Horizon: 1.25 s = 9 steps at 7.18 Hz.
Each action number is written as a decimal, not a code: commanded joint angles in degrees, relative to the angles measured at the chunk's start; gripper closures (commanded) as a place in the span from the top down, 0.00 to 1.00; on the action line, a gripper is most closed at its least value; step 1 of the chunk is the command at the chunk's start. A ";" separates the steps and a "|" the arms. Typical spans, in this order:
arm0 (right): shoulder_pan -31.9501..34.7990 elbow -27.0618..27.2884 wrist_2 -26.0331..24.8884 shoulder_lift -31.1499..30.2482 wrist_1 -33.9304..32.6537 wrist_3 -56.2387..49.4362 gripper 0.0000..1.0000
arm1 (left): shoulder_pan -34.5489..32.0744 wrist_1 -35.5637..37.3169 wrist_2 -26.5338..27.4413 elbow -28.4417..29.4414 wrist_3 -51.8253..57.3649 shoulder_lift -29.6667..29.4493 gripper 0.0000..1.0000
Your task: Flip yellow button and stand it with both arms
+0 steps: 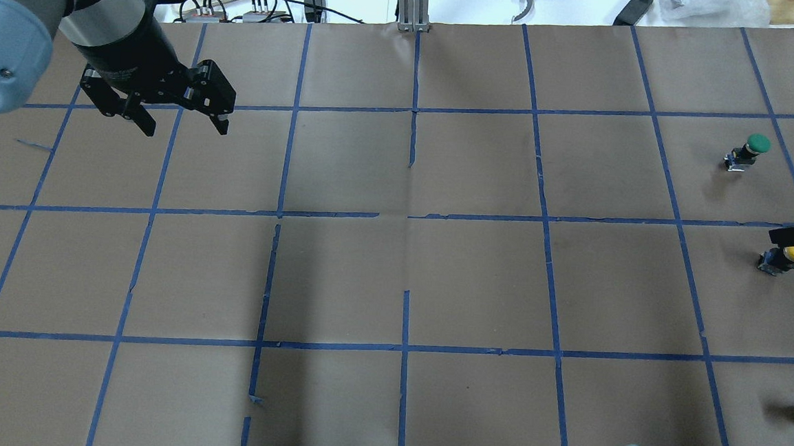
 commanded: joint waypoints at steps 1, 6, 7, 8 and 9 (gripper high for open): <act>8.42 -11.61 -4.04 -3.05 20.49 15.10 1.00 | 0.05 0.07 -0.01 0.00 -0.02 0.00 0.99; 38.57 -23.08 -8.21 -7.35 40.23 54.20 1.00 | 0.05 0.07 0.08 0.00 -0.02 0.00 0.99; 42.10 -26.24 -8.21 -9.54 46.35 56.72 1.00 | -0.03 0.07 0.00 0.00 -0.02 0.00 0.99; 42.92 -26.79 -8.12 -10.52 49.11 56.92 1.00 | 0.05 0.07 0.08 0.00 -0.02 0.00 0.99; 42.93 -26.80 -8.30 -10.44 49.31 56.92 1.00 | 0.05 0.07 0.08 0.00 -0.02 0.00 0.99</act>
